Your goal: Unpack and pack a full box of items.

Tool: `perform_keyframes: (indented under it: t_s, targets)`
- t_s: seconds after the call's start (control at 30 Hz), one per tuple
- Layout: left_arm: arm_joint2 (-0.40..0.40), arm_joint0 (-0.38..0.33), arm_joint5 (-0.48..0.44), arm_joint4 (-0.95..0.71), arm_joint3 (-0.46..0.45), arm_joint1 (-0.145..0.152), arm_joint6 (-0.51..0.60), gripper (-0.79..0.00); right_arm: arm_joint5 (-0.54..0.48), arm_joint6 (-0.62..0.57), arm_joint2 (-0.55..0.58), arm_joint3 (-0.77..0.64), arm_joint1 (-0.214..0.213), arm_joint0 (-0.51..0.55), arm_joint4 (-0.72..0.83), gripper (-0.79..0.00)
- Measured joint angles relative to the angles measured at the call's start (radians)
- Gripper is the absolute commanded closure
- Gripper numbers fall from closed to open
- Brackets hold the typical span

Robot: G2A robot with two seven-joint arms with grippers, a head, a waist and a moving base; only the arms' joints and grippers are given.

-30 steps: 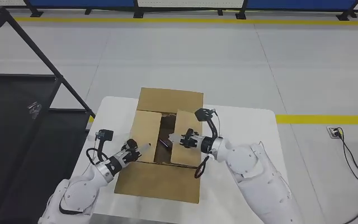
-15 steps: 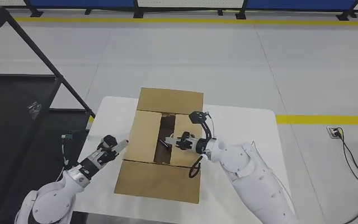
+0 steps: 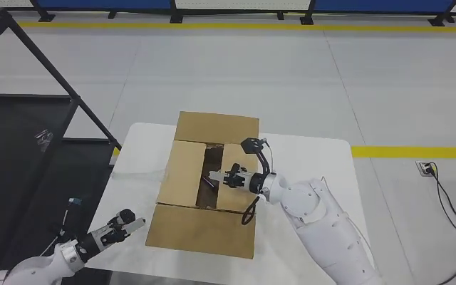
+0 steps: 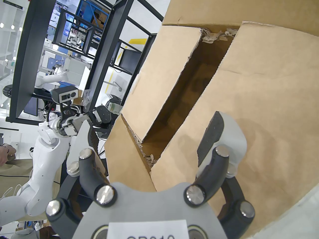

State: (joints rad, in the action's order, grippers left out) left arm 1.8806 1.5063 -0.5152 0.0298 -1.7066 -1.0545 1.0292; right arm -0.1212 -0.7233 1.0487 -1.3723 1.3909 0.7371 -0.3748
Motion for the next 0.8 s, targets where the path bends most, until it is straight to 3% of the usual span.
perform_keyframes:
  t_s: [0.37,0.8]
  targets:
    - [-0.100,-0.042,-0.055,-0.171,0.064,0.021,0.211,-0.785,0.023,0.015,0.006,0.001,-0.001,-0.005,0.004,-0.785]
    - [-0.094,-0.041,-0.034,-0.499,0.026,0.050,0.242,-0.785,0.036,0.029,0.011,0.008,-0.001,-0.012,0.018,-0.785]
